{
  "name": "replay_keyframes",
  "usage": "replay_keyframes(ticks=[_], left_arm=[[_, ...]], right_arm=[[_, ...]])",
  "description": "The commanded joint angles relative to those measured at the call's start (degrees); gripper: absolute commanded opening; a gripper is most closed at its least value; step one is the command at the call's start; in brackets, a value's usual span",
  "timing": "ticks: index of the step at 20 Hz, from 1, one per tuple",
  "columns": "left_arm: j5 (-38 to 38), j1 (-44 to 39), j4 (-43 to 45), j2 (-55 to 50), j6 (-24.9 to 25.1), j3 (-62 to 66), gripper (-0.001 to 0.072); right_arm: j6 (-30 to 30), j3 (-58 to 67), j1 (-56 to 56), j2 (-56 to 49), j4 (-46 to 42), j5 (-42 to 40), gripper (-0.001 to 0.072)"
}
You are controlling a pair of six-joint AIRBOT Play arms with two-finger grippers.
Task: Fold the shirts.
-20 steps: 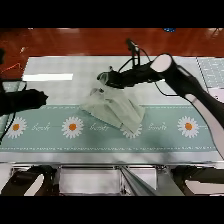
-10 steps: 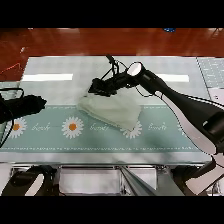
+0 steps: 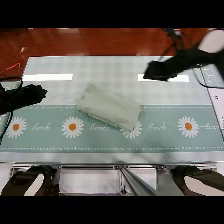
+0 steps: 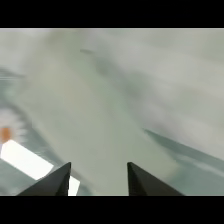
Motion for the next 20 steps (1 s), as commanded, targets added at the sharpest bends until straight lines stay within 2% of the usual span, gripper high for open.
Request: replay_keyframes(ticks=[1,3,5,8,11,14,17,20], left_arm=[[-0.70,0.02,-2.36,-0.35,0.04,-0.94,0.0019],[-1.20,-0.11,-2.54,-0.35,0.07,-1.51,0.0018],[-1.16,-0.09,-2.54,-0.42,0.04,-1.84,0.0019],[-1.18,-0.11,-2.78,-1.03,0.04,-1.97,0.0019],[-1.18,-0.11,-3.21,-1.84,0.04,-1.99,0.0018],[-1.18,-0.09,-3.91,-2.47,0.04,-2.01,0.0019],[-1.16,-0.09,-4.04,-2.91,0.04,-2.01,0.0018],[-1.14,-0.09,-4.04,-3.48,0.04,-2.01,0.0019]], right_arm=[[5.53,-16.46,-9.07,17.97,-18.36,-4.02,0.0406],[8.35,-31.08,-13.75,25.62,-13.22,-10.23,0.0406],[8.83,-43.65,-16.02,29.49,-1.68,-18.29,0.0406],[6.43,-54.40,-13.84,26.67,11.43,-25.92,0.0406],[3.45,-55.39,-7.74,18.75,16.59,-28.37,0.0406],[-2.49,-54.49,-3.02,10.88,27.26,-32.33,0.0406],[-8.94,-52.15,-1.01,4.04,35.08,-31.89,0.0406],[-12.61,-48.65,1.66,-0.96,39.54,-30.40,0.0406]])
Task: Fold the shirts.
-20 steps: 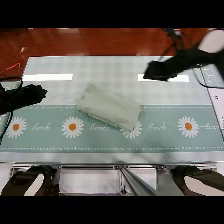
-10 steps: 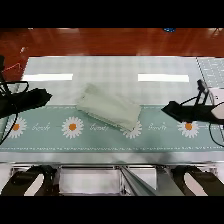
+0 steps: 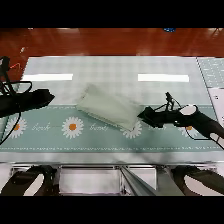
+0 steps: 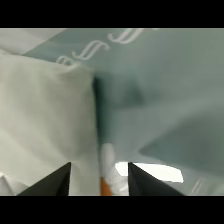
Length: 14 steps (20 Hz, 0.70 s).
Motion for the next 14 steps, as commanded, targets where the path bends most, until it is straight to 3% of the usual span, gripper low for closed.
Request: replay_keyframes(ticks=[1,5,6,8,11,14], left_arm=[[0.02,-0.02,-0.15,-0.68,0.02,-0.02,0.0018],[0.02,-0.02,-0.81,-1.09,0.04,-0.02,0.0019],[0.00,0.00,-1.18,-1.09,0.07,-0.02,0.0018],[0.02,-0.02,-1.20,-1.11,0.04,-0.02,0.0019],[0.24,-0.02,-1.16,-1.22,0.39,-0.02,0.0019],[0.59,-0.02,-1.27,-1.55,0.85,-0.13,0.0019]], right_arm=[[-5.40,3.65,3.74,-6.51,8.09,0.39,0.0406],[-5.53,10.23,8.50,-12.90,9.22,0.74,0.0405],[-5.64,12.33,9.66,-14.23,9.25,1.18,0.0370],[-8.76,16.87,11.72,-15.56,9.20,2.25,0.0034],[-10.21,27.06,14.10,-15.63,6.14,3.80,0.0024],[-4.07,43.06,14.93,-15.63,-4.24,9.55,0.0024]])
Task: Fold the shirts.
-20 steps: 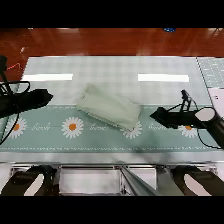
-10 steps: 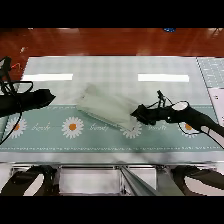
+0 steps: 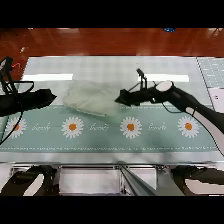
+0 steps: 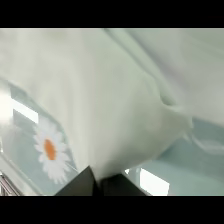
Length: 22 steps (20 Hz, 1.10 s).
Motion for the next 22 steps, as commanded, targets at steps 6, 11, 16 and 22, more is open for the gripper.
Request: replay_keyframes(ticks=[6,11,16,22], left_arm=[[0.13,-0.02,-2.69,-0.33,0.35,-0.04,0.0019],[0.11,-0.02,-2.69,-0.31,0.55,-0.02,0.0019],[0.13,-0.02,-2.69,-0.31,0.55,-0.02,0.0019],[0.37,0.00,-2.67,-0.33,0.55,-0.02,0.0019]], right_arm=[[15.61,37.81,-3.43,-0.37,-26.51,14.36,0.0024],[17.92,49.40,-16.33,-0.37,-27.15,24.96,0.0024],[20.15,54.34,-34.16,2.14,-23.67,33.64,0.0024],[20.22,51.87,-52.83,9.05,-26.47,43.85,0.0023]])
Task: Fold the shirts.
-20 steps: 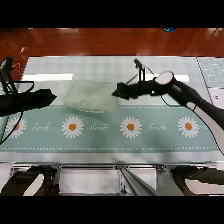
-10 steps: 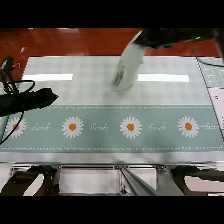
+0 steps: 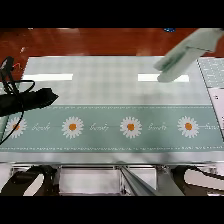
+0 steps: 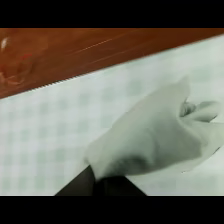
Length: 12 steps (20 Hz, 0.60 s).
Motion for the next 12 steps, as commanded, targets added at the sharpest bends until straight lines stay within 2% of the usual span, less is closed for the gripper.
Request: replay_keyframes(ticks=[1,3,6,10,12], left_arm=[[0.24,0.00,0.02,-0.04,0.02,0.00,0.0019],[0.59,0.00,-0.33,-0.04,0.00,0.00,0.0019],[0.59,0.00,-1.05,-0.04,0.02,0.00,0.0019],[2.58,0.00,-1.01,-0.04,0.04,0.00,0.0019],[3.80,0.00,-1.01,-0.04,0.04,0.00,0.0019]], right_arm=[[0.33,-2.84,-10.86,4.26,-2.40,6.93,0.0023],[0.37,-9.14,-16.20,7.96,-2.91,10.08,0.0023],[-0.35,-23.74,-25.38,16.31,-7.39,9.14,0.0023],[0.11,-41.31,-38.58,25.38,-18.27,9.66,0.0023],[0.28,-47.87,-42.77,29.24,-27.74,10.99,0.0023]])
